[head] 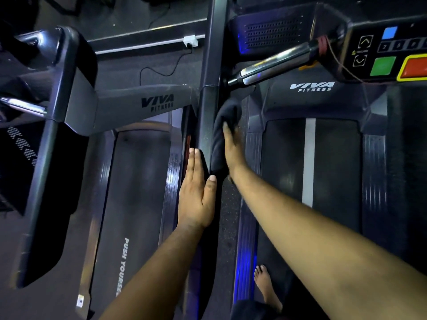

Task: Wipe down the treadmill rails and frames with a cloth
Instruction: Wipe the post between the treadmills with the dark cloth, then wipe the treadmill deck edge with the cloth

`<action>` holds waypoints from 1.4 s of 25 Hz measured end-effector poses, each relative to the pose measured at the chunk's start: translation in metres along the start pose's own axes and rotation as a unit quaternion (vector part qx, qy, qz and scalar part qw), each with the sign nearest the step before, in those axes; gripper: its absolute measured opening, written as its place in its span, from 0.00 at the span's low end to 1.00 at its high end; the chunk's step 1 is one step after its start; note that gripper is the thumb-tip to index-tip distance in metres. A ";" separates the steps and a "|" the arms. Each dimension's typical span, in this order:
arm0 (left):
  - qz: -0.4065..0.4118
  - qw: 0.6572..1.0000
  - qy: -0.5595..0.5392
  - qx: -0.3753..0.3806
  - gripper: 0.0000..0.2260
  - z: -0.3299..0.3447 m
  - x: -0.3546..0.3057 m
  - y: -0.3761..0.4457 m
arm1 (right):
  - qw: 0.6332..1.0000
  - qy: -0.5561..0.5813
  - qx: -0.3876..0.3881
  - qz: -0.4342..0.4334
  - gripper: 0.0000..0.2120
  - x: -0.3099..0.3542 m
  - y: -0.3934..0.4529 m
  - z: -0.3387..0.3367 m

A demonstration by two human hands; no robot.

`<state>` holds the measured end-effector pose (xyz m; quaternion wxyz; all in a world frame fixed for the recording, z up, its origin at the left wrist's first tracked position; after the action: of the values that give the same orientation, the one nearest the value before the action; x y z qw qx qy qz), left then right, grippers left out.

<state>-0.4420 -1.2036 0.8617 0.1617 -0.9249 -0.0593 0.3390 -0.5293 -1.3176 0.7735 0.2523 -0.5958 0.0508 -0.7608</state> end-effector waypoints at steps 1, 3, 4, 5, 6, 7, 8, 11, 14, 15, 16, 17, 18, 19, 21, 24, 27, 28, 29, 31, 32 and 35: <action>0.001 1.000 -0.003 0.000 0.31 0.000 0.001 0.000 | 1.000 0.006 0.015 0.026 0.23 -0.019 -0.030 0.012; 0.006 1.000 -0.013 -0.003 0.31 0.000 0.002 0.000 | 0.999 -0.034 0.018 0.002 0.25 -0.021 -0.079 0.028; 0.007 1.000 -0.024 -0.007 0.31 -0.001 0.003 0.001 | 0.993 -0.106 0.001 -0.048 0.28 -0.010 -0.084 0.029; 0.008 0.999 -0.038 -0.011 0.31 -0.002 0.004 0.001 | 0.977 -0.184 0.004 -0.103 0.29 0.009 -0.071 0.032; 0.010 0.998 -0.054 -0.011 0.31 -0.003 0.005 0.000 | 0.946 -0.281 0.006 -0.162 0.28 0.036 -0.048 0.034; 0.013 0.998 -0.068 -0.012 0.32 -0.003 0.005 -0.001 | 0.907 -0.374 0.011 -0.191 0.26 0.062 -0.019 0.038; 0.016 0.997 -0.077 -0.011 0.32 -0.003 0.004 -0.001 | 0.870 -0.452 0.022 -0.197 0.24 0.082 0.009 0.044; 0.028 0.995 -0.098 -0.023 0.31 -0.003 0.006 -0.002 | 0.844 -0.513 0.026 -0.153 0.18 0.105 0.033 0.042; 0.029 0.976 -0.209 -0.060 0.31 -0.008 0.027 -0.003 | 0.830 -0.515 0.045 -0.208 0.19 0.071 -0.043 0.062; 0.022 0.959 -0.271 -0.083 0.31 -0.012 0.036 -0.006 | 0.817 -0.518 0.087 -0.237 0.20 0.056 -0.072 0.073; 0.015 0.943 -0.317 -0.102 0.32 -0.015 0.043 -0.010 | 0.795 -0.536 0.124 -0.258 0.21 0.047 -0.088 0.078; 0.000 0.935 -0.336 -0.118 0.33 -0.017 0.048 -0.017 | 0.770 -0.555 0.153 -0.274 0.23 0.047 -0.089 0.077; -0.015 0.936 -0.331 -0.121 0.34 -0.017 0.049 -0.022 | 0.753 -0.573 0.157 -0.284 0.24 0.055 -0.076 0.072; -0.030 0.943 -0.311 -0.116 0.33 -0.015 0.050 -0.029 | 0.757 -0.579 0.137 -0.272 0.25 0.067 -0.056 0.066; -0.041 0.961 -0.259 -0.090 0.30 -0.003 0.050 -0.057 | 0.804 -0.553 0.073 -0.208 0.25 0.075 -0.031 0.053; -0.049 0.978 -0.187 -0.075 0.30 0.012 0.068 -0.117 | 0.847 -0.505 0.029 -0.162 0.24 0.043 -0.057 0.056; -0.071 0.981 -0.170 -0.061 0.34 0.032 0.098 -0.162 | 0.838 -0.512 0.050 -0.183 0.26 0.002 -0.132 0.074; -0.072 0.981 -0.173 -0.056 0.34 0.038 0.103 -0.172 | 0.841 -0.503 0.054 -0.189 0.25 -0.012 -0.159 0.079; -0.074 0.979 -0.184 -0.049 0.35 0.046 0.105 -0.182 | 0.845 -0.495 0.058 -0.195 0.23 -0.027 -0.187 0.085; -0.089 0.967 -0.235 -0.035 0.38 0.060 0.106 -0.206 | 0.841 -0.494 0.078 -0.205 0.22 -0.054 -0.244 0.101; -0.100 0.963 -0.251 -0.026 0.39 0.065 0.106 -0.217 | 0.837 -0.501 0.095 -0.201 0.22 -0.067 -0.266 0.107; -0.101 0.977 -0.190 0.009 0.45 0.065 0.098 -0.244 | 0.819 -0.520 0.158 -0.182 0.21 -0.081 -0.305 0.111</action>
<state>-0.4091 -0.9359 0.8384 0.1891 -0.8316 -0.1791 0.4906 -0.5111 -0.9919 0.8495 0.1887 -0.8533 -0.3185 -0.3672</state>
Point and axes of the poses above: each hand's wrist, its own y-axis towards the middle knuckle, its own z-axis out of the palm, x = y × z, the point moved 10 cm from there along y, towards the middle knuckle, and after that the axes turned 14 degrees about x, right-handed, at the moved point
